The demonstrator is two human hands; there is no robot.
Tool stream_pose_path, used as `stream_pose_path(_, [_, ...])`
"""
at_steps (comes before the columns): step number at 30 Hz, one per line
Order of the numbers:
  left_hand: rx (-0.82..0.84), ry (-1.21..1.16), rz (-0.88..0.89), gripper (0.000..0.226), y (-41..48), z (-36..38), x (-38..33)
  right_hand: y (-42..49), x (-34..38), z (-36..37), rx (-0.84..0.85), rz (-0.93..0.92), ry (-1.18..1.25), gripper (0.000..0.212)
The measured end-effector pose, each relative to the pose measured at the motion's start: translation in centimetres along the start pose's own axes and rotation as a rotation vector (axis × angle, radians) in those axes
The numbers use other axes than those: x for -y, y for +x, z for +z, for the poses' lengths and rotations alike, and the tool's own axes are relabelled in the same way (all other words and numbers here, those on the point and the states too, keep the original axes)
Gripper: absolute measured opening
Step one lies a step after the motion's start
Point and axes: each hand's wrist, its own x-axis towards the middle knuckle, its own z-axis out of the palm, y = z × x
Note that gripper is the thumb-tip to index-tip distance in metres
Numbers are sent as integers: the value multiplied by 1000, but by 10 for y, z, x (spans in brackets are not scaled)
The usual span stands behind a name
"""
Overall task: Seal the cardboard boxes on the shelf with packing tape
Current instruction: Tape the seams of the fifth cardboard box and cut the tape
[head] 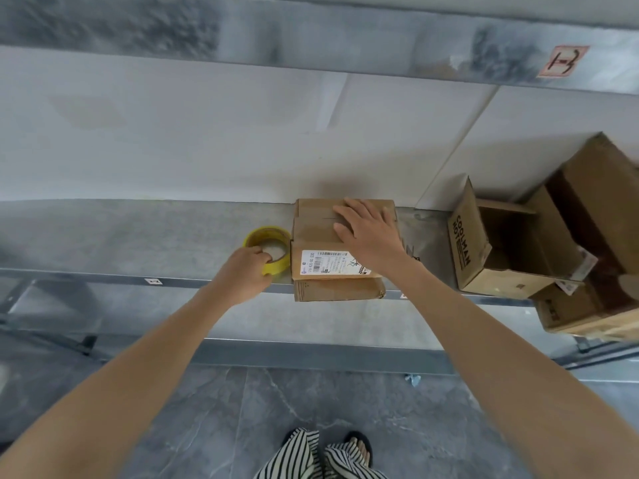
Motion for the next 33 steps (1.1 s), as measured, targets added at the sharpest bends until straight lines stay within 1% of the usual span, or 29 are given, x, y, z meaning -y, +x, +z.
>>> stream_pose_path(2, [-20, 85, 55, 26, -1, 0, 3, -1, 0, 1, -7, -9, 2, 45])
stream_pose_path(4, [-43, 87, 55, 30, -3, -6, 6, -1, -1, 2, -13, -19, 8, 45])
stream_pose_path(6, [-103, -1, 1, 31, -7, -18, 12, -1, -2, 2, -19, -28, 13, 46])
stream_pose_path(9, [-194, -99, -70, 11, -16, -45, 17, -2, -2, 3, -18, -30, 28, 46])
stream_pose_path(10, [-218, -112, -68, 6, -18, -53, 14, -1, -2, 2, -16, -26, 40, 46])
stream_pose_path(13, [-292, -166, 16, 8, -24, -74, -6, -2, -2, -4, -4, -23, 116, 47])
stream_pose_path(15, [-323, -175, 86, 3, -24, -85, -27, -3, -3, -9, 0, -14, 221, 47])
stream_pose_path(16, [-323, -170, 119, 4, -23, -90, -37, -3, -3, -12, 5, 1, 292, 47])
stream_pose_path(19, [-312, -134, 209, 18, -16, -97, -67, -3, -6, -21, 45, 76, 539, 46])
stream_pose_path(21, [-317, -111, 251, 26, -9, -99, -86, -2, -7, -26, 59, 114, 741, 45])
stream_pose_path(23, [-300, -81, 273, 33, 0, -100, -100, -4, -8, -32, 59, 136, 1008, 47])
stream_pose_path(24, [-276, -75, 273, 33, 3, -100, -106, -5, -9, -34, 53, 145, 1120, 46])
stream_pose_path(25, [-249, -70, 268, 27, 7, -99, -110, -6, -10, -36, 34, 154, 1195, 42])
stream_pose_path(27, [-198, -56, 264, 3, 12, -98, -117, -6, -12, -38, -51, 195, 1250, 24])
stream_pose_path(28, [-191, -57, 264, 6, 13, -98, -120, -4, -13, -37, -102, 231, 1249, 12])
stream_pose_path(29, [-184, -56, 268, 3, 14, -98, -123, -4, -13, -38, -140, 266, 1252, 3])
stream_pose_path(32, [-228, -44, 262, 31, 17, -105, -126, -2, -17, -35, -187, 297, 1220, 17])
stream_pose_path(33, [-227, -44, 252, 32, 18, -110, -127, -2, -17, -35, -188, 296, 1206, 18])
